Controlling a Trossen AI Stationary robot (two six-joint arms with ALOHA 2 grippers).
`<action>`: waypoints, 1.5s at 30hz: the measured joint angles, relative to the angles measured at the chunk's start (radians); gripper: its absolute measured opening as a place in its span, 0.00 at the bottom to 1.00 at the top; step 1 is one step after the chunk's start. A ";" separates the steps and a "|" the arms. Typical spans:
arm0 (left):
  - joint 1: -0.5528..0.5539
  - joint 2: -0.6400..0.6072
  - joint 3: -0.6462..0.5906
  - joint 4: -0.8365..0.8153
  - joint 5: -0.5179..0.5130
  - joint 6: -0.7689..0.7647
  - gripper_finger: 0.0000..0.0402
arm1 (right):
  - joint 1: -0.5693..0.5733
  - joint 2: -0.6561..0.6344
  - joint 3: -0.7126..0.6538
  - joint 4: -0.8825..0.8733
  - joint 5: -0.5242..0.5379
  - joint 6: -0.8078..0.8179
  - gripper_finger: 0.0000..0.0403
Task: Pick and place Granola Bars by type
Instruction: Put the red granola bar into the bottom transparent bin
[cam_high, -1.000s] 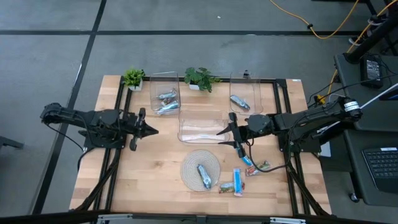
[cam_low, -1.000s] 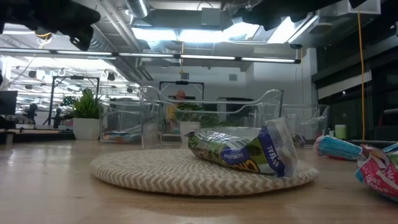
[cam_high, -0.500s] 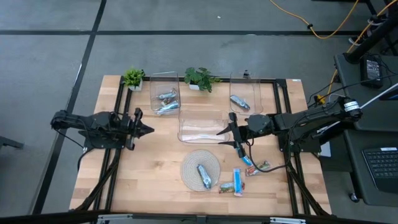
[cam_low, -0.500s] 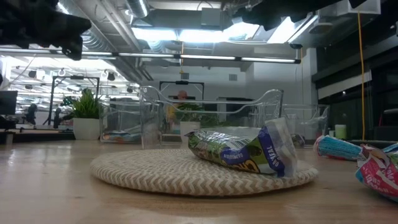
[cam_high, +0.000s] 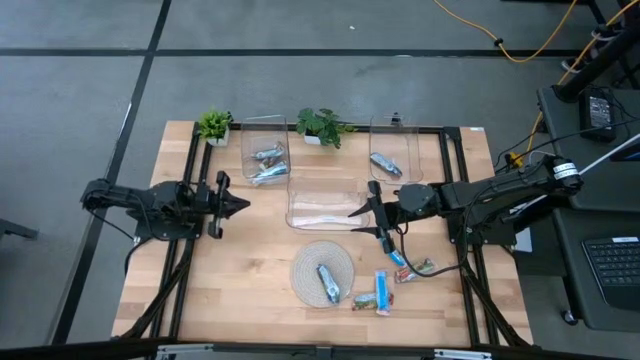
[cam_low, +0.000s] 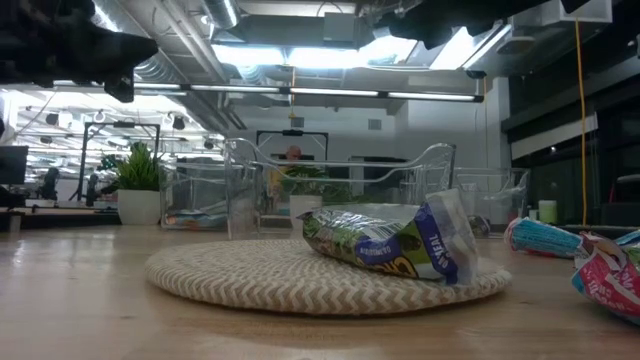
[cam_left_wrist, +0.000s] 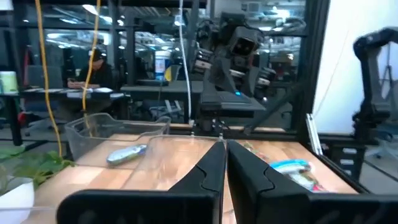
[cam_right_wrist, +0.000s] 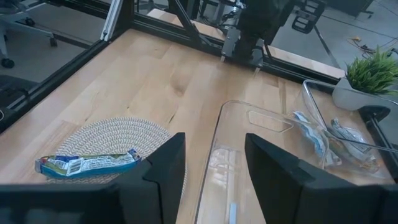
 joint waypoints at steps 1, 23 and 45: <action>0.009 0.000 0.000 0.007 0.002 -0.003 0.02 | 0.000 0.000 0.000 0.001 0.000 -0.001 0.42; 0.127 0.006 0.000 -0.141 0.178 0.024 0.02 | 0.000 0.000 0.000 0.000 0.000 -0.005 0.42; 0.125 0.014 0.000 -0.129 0.264 0.038 0.03 | 0.000 0.000 0.000 0.000 0.000 -0.005 0.42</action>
